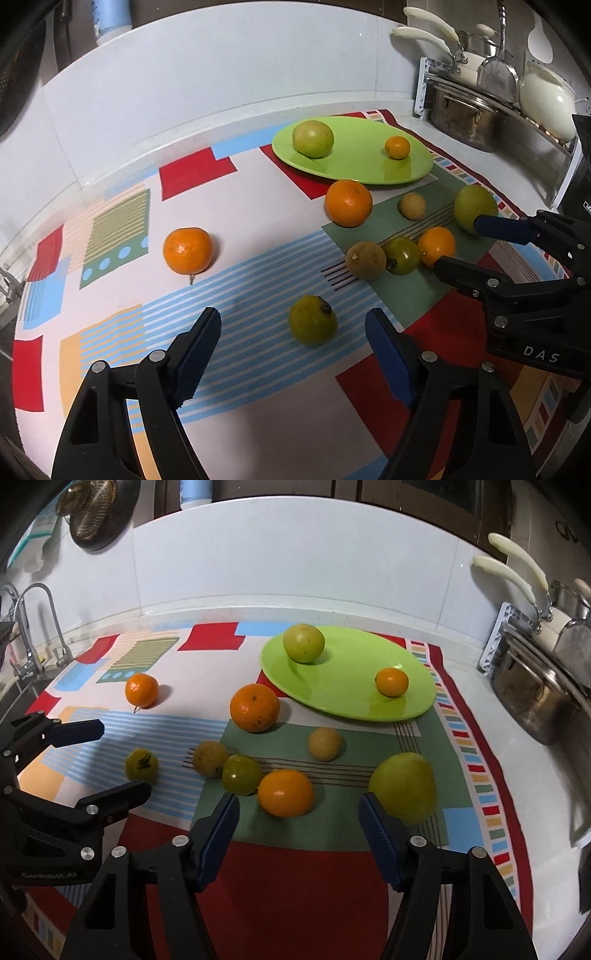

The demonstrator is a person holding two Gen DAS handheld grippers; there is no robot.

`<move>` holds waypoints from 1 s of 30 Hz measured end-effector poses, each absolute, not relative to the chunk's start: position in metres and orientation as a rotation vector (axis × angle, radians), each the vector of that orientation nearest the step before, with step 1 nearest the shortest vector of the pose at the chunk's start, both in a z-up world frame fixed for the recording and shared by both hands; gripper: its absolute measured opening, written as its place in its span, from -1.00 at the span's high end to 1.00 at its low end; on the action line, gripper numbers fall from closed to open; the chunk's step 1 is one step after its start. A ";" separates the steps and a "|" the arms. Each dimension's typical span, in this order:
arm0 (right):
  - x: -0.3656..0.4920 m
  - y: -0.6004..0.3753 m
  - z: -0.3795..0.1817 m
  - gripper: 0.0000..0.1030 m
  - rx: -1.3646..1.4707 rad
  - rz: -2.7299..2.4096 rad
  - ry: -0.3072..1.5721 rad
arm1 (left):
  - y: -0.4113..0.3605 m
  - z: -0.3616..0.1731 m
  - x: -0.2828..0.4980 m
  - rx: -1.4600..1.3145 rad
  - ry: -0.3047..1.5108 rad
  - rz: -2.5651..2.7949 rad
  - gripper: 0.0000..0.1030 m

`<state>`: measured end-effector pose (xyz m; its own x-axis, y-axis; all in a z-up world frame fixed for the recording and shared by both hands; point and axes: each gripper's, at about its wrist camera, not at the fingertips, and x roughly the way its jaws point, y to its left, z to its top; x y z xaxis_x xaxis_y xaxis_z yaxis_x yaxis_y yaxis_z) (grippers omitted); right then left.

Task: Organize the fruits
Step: 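Grasp a green lime with the left gripper while the right gripper grasps an orange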

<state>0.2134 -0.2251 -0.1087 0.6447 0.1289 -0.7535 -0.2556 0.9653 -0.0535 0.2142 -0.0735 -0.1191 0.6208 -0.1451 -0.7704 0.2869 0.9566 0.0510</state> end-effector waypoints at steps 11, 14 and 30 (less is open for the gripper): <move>0.226 -0.223 -0.120 -0.05 -0.144 0.234 0.880 | -0.079 -0.126 0.222 0.158 0.895 -0.280 0.02; 0.228 -0.223 -0.121 0.00 -0.143 0.235 0.882 | -0.078 -0.127 0.222 0.145 0.905 -0.292 0.21; 0.224 -0.224 -0.118 0.27 -0.115 0.237 0.873 | -0.078 -0.122 0.221 0.132 0.907 -0.338 0.45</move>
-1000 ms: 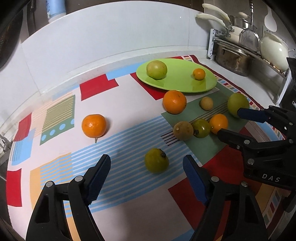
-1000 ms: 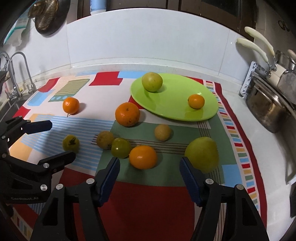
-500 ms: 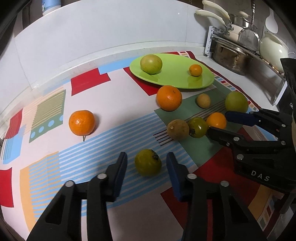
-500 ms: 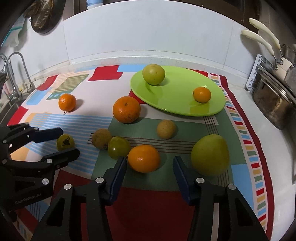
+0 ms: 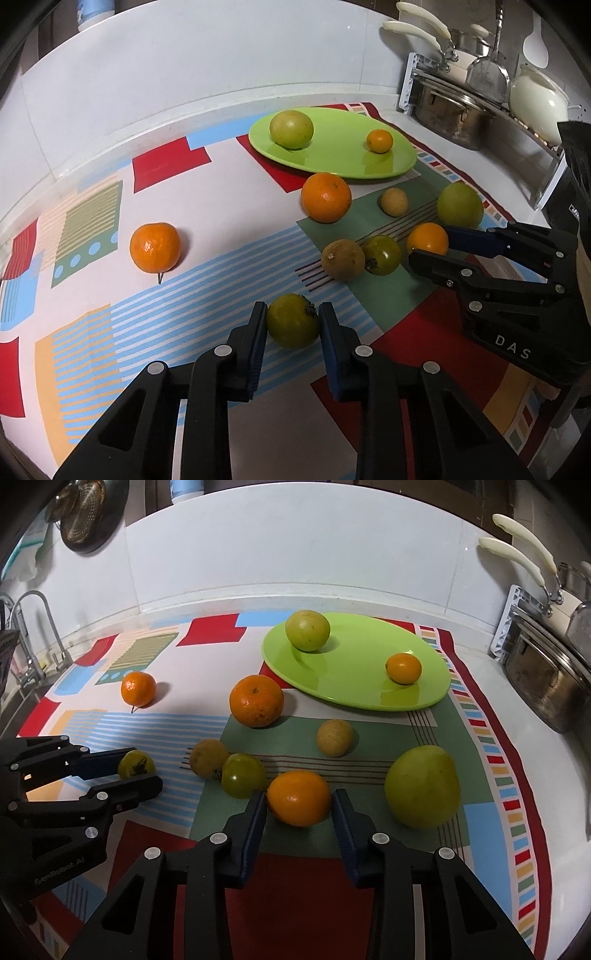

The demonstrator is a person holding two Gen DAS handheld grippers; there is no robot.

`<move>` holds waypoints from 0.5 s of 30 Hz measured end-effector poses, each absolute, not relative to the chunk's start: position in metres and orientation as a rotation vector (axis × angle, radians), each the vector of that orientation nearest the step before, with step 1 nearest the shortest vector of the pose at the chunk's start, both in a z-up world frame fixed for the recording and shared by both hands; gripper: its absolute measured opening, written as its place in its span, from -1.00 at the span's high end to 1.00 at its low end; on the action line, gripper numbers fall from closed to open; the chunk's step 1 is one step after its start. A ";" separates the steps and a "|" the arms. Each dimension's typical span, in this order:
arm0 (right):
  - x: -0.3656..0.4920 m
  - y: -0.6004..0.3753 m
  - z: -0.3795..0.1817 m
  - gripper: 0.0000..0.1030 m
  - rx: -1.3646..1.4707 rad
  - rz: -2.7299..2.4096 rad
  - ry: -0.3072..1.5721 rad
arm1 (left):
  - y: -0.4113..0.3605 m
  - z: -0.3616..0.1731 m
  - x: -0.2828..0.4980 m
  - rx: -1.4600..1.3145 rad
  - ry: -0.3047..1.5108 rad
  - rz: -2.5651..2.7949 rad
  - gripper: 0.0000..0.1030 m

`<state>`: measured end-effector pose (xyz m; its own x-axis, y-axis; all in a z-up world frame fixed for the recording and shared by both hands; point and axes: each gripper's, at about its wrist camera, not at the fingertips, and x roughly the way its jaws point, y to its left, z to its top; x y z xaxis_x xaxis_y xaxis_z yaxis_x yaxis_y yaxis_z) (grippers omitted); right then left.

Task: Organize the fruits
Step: 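Grasp a green lime with the left gripper while the right gripper grasps an orange, then carry the lime with the left gripper while the right gripper carries the orange over the plate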

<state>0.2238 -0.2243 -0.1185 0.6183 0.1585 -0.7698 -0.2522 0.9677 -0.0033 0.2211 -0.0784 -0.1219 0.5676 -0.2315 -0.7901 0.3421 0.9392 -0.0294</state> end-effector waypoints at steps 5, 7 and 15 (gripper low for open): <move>0.217 -0.227 -0.110 0.27 -0.104 0.228 0.857 | -0.079 -0.113 0.218 0.134 0.884 -0.356 0.45; 0.215 -0.227 -0.106 0.27 -0.103 0.226 0.849 | -0.080 -0.109 0.217 0.134 0.874 -0.363 0.45; 0.205 -0.228 -0.086 0.27 -0.092 0.213 0.808 | -0.081 -0.087 0.212 0.133 0.823 -0.384 0.45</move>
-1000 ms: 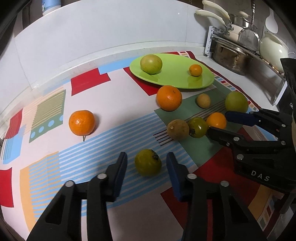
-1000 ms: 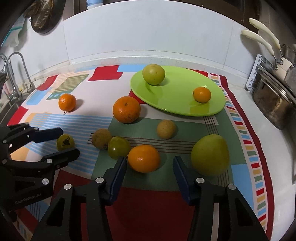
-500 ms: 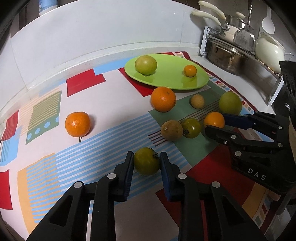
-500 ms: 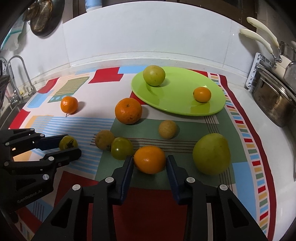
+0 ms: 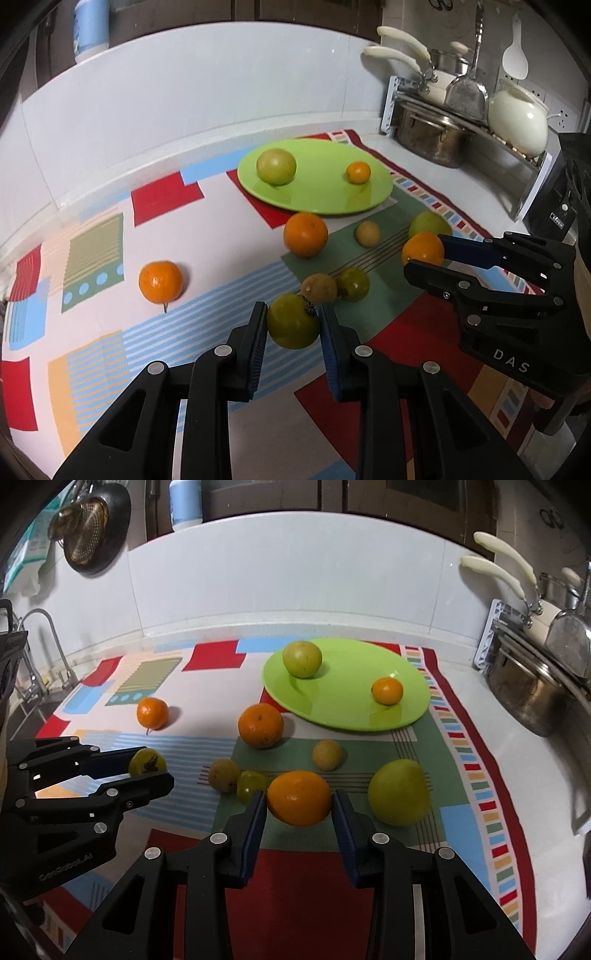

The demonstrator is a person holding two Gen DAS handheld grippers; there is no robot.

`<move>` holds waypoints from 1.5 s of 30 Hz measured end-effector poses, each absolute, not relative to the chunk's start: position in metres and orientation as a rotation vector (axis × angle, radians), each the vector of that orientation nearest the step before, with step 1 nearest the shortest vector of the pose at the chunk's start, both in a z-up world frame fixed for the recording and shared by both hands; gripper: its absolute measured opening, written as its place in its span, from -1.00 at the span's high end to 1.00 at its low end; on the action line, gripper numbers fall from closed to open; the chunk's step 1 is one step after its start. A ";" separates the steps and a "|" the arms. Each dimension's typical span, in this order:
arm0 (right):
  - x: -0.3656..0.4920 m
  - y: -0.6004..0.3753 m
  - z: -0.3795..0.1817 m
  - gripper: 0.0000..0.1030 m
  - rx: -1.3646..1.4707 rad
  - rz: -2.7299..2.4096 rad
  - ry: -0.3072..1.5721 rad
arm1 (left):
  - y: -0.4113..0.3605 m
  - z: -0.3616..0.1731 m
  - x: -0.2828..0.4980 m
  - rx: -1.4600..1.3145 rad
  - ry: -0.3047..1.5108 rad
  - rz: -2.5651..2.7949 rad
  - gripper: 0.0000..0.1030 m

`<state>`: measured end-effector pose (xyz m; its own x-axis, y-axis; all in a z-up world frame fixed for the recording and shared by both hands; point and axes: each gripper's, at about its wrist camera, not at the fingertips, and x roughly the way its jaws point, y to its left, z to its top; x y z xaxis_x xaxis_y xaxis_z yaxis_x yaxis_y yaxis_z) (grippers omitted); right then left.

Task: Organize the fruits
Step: 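Carry the lime with the left gripper while the right gripper carries the orange over the plate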

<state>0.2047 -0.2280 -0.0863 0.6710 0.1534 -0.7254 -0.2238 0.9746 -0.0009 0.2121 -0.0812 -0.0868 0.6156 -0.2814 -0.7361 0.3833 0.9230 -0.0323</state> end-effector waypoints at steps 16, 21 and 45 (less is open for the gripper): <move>0.201 -0.235 -0.032 0.27 -0.070 0.168 0.674 | -0.096 -0.035 0.225 0.147 0.705 -0.437 0.45; 0.211 -0.240 -0.020 0.27 -0.068 0.161 0.648 | -0.104 -0.021 0.236 0.162 0.676 -0.448 0.45; 0.309 -0.264 0.001 0.27 -0.043 0.145 0.645 | -0.132 -0.002 0.342 0.187 0.674 -0.463 0.45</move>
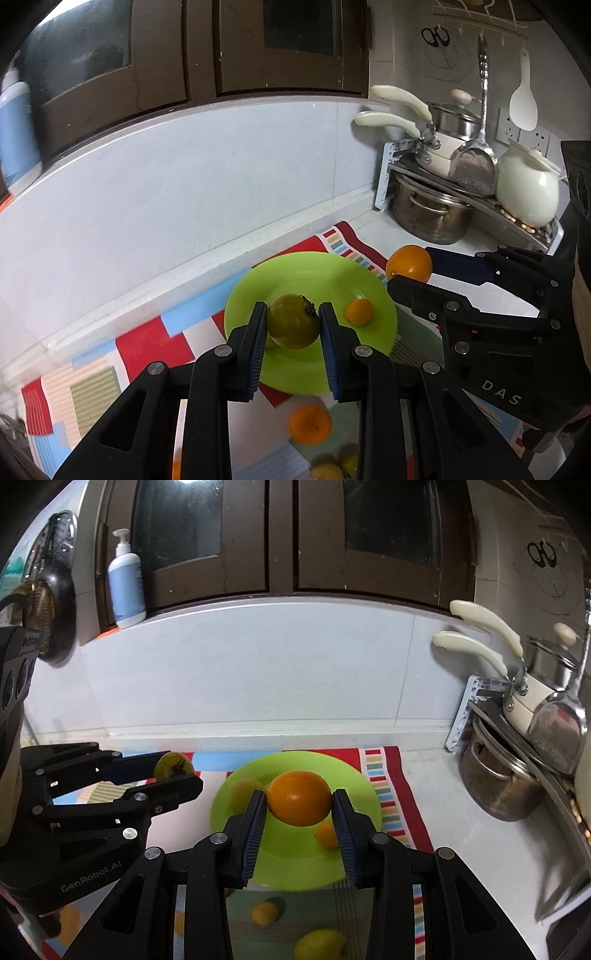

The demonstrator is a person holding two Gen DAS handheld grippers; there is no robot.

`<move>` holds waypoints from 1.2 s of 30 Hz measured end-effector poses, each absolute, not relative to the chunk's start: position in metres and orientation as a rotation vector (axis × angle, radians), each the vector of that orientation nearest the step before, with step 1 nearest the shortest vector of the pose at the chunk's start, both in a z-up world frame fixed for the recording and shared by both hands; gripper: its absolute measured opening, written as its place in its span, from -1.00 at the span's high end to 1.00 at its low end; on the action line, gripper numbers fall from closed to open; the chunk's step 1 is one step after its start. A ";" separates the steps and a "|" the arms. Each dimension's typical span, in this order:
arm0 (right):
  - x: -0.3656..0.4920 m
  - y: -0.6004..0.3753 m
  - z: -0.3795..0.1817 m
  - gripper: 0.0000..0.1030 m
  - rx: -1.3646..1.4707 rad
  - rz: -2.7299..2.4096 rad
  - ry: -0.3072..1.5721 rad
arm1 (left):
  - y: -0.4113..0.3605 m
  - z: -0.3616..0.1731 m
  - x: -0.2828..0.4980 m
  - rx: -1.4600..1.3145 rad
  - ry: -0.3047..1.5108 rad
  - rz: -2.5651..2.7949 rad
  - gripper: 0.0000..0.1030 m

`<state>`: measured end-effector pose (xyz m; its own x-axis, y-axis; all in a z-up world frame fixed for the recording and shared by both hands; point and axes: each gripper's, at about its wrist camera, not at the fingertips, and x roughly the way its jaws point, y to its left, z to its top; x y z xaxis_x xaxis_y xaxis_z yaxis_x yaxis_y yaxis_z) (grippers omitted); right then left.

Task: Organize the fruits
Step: 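Carry the lime with the left gripper while the right gripper carries the orange over the plate, then lower both fruits onto the green plate and open both grippers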

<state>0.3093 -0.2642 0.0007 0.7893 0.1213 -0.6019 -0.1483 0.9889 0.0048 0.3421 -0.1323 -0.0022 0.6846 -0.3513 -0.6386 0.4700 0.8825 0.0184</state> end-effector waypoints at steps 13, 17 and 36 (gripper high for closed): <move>0.368 -0.278 -0.034 0.27 -0.040 0.137 0.734 | -0.153 -0.034 0.404 0.226 0.734 -0.485 0.45; 0.385 -0.282 -0.047 0.27 -0.046 0.141 0.771 | -0.158 -0.050 0.421 0.237 0.764 -0.486 0.45; 0.425 -0.288 -0.084 0.27 -0.052 0.167 0.881 | -0.175 -0.087 0.458 0.284 0.841 -0.500 0.39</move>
